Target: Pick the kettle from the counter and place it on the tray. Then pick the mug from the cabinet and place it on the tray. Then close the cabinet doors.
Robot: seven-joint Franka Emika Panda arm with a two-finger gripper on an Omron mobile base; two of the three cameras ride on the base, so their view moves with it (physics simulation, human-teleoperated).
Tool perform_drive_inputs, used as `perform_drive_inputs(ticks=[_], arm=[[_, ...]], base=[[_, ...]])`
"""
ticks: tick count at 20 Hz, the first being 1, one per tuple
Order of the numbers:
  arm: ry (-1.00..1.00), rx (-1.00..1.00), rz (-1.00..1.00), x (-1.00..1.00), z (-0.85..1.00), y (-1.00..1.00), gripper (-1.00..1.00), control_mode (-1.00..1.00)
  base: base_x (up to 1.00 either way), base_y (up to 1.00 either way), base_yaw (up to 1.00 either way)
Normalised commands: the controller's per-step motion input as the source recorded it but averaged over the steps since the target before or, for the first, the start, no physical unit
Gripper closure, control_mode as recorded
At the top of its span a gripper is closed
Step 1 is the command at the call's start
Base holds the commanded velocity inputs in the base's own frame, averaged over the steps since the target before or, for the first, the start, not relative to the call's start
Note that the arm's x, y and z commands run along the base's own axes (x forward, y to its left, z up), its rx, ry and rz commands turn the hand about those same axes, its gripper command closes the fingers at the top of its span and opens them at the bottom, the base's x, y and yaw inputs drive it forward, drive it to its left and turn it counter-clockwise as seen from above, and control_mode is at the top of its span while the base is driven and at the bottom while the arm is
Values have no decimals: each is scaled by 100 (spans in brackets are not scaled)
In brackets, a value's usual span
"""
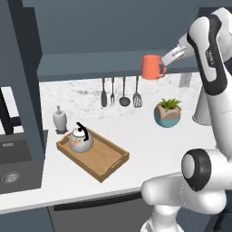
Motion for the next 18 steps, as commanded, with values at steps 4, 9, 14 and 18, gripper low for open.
perform_drive_inputs(ticks=[4, 9, 14, 18], arm=[[-4, 0, 24, -100, -37, 50, 100, -100], [-8, 0, 15, -95, -45, 50, 100, -100], [-2, 0, 14, -75, -57, 49, 100, -100], [0, 0, 15, -57, -70, 47, 100, -100]], base=[[0, 0, 0], [0, 0, 0], [0, 0, 0], [0, 0, 0]])
